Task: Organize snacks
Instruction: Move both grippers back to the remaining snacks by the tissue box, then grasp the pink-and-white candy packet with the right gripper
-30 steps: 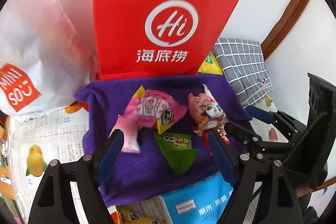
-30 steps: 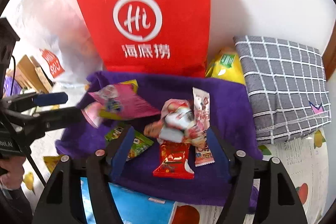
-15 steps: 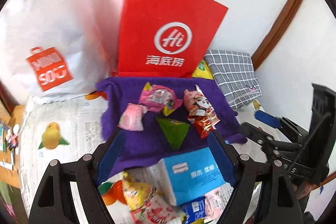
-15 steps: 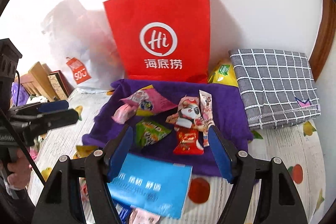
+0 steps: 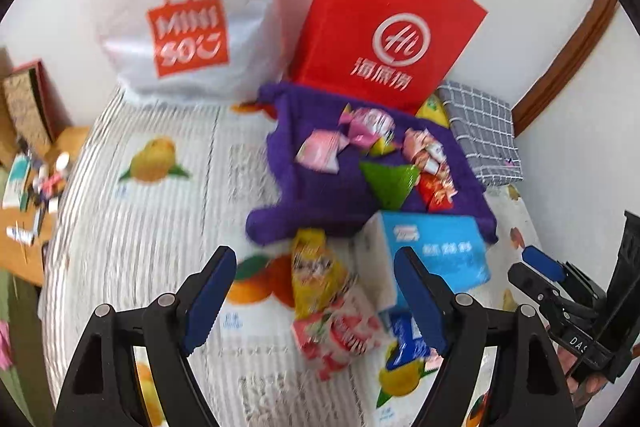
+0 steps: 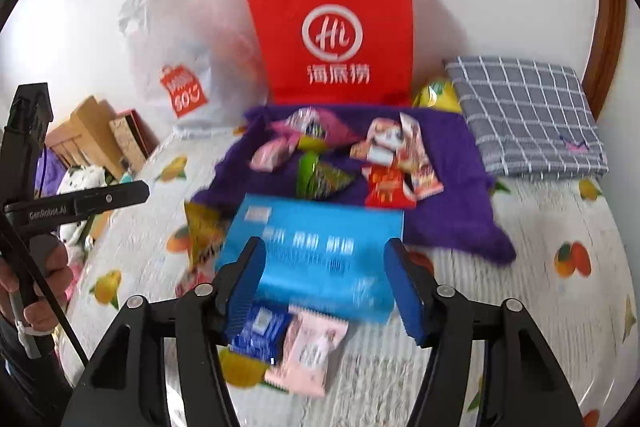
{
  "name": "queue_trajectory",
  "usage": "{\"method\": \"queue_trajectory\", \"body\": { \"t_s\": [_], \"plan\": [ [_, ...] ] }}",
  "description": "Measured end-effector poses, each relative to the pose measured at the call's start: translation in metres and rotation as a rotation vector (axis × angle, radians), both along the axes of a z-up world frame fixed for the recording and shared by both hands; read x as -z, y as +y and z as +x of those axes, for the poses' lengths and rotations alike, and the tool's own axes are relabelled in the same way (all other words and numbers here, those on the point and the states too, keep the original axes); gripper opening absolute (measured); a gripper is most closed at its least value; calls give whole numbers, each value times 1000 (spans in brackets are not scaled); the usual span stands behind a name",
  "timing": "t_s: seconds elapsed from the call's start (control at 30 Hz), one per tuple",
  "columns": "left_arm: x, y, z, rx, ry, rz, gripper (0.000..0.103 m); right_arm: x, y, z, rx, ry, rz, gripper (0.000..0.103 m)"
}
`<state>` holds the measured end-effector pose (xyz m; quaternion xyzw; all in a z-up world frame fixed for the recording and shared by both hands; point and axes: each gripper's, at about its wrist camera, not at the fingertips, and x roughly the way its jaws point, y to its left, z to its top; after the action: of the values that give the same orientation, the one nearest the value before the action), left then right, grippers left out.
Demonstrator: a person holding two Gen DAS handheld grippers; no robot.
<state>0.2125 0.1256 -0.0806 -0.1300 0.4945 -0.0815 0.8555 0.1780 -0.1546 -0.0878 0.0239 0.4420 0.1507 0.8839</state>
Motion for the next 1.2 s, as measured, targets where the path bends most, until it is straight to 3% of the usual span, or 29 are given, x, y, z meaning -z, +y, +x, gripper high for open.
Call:
{"method": "queue_trajectory", "body": {
  "t_s": [0.13,0.3,0.5,0.63,0.8,0.9,1.2],
  "plan": [
    [14,9,-16,-23,35,-33,79,19,-3,-14,25,18,-32,60],
    [22,13,-34,-21,44,-23,79,55,-3,-25,44,128,2,56],
    [29,20,-53,-13,54,-13,79,85,8,-28,36,182,14,55],
    [29,25,-61,-11,46,22,79,93,20,-26,23,188,-11,55],
    [31,28,-59,-15,39,9,79,98,37,-32,16,122,-153,50],
    [35,20,-56,3,39,15,79,97,32,-36,17,108,-149,36],
    [50,-12,-33,40,33,41,79,98,-18,-47,88,106,-138,35]
  ]
}}
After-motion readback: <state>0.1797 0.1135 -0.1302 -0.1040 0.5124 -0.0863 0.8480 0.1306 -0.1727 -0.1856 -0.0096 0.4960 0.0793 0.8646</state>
